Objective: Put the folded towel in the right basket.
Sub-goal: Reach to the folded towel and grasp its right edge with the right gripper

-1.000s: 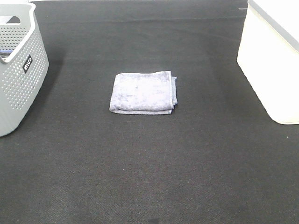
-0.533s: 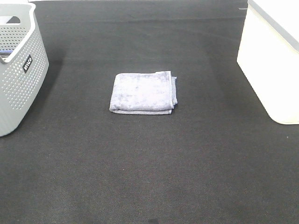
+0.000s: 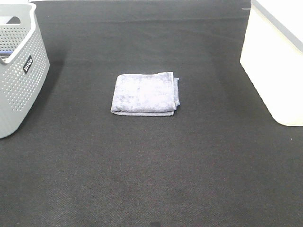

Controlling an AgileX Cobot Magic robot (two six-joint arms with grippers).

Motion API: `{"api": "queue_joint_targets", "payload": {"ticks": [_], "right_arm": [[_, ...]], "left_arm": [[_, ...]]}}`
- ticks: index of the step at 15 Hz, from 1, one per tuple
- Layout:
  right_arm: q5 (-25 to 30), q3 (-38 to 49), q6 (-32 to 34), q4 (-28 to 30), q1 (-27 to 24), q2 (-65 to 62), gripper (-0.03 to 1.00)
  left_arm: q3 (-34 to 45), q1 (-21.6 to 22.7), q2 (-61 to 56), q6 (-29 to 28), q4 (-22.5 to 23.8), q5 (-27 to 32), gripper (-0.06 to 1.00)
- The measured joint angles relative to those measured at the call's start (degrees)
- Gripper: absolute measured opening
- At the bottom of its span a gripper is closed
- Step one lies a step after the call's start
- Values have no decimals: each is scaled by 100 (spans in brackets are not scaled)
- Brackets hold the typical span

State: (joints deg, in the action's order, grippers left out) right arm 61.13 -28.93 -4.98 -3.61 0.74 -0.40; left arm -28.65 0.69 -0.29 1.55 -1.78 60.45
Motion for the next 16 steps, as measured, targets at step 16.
{"api": "queue_joint_targets", "payload": {"ticks": [16], "right_arm": [[0, 0, 0, 0, 0, 0, 71]], "left_arm": [[0, 0, 0, 0, 0, 0, 97]]}}
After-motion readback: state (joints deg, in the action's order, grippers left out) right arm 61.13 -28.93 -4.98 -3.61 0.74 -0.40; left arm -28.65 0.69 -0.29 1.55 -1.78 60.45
